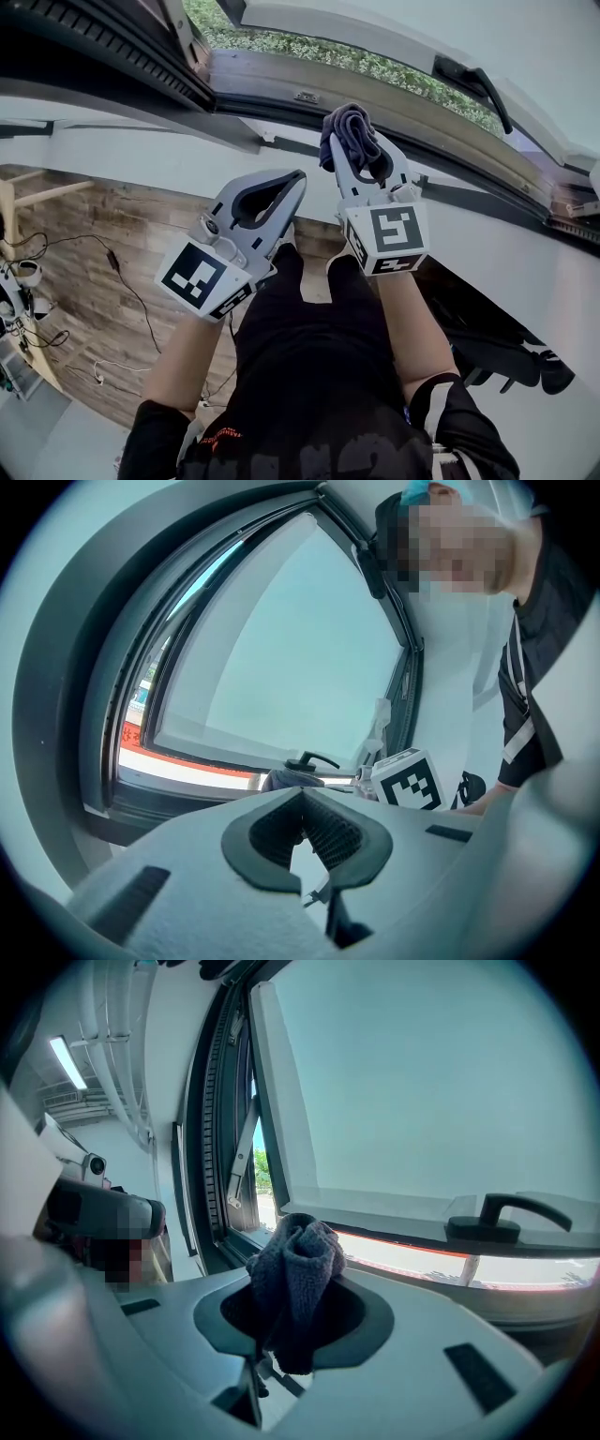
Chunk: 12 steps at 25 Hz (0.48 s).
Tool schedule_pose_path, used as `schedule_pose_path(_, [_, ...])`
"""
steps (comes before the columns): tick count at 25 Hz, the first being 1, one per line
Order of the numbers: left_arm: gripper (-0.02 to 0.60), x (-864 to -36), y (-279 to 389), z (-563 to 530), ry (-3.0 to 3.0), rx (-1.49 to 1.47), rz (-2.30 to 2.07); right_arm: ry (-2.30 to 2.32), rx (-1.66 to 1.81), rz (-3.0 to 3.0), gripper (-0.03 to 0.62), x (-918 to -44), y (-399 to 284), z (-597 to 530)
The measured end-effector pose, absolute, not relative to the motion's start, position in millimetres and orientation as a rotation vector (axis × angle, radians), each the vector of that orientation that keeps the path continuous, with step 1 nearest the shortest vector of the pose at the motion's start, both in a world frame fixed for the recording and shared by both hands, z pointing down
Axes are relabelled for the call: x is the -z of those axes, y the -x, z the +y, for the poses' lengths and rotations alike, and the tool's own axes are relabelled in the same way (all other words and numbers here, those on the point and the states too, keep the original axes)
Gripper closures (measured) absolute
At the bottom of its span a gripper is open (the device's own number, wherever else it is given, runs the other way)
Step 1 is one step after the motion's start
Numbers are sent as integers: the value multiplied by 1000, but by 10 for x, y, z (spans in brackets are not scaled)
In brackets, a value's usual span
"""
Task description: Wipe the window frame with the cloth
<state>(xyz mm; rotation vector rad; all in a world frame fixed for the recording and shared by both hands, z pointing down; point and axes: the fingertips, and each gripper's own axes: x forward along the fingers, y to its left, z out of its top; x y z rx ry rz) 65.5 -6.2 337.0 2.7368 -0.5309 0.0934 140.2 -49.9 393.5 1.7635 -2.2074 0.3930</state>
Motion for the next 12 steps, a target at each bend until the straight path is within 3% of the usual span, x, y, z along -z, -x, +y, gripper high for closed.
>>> schedule_pose_path(12, [563, -3065, -305, -232, -2762, -2, -603, -1744, -319, -2291, 491, -3482, -1023, -653])
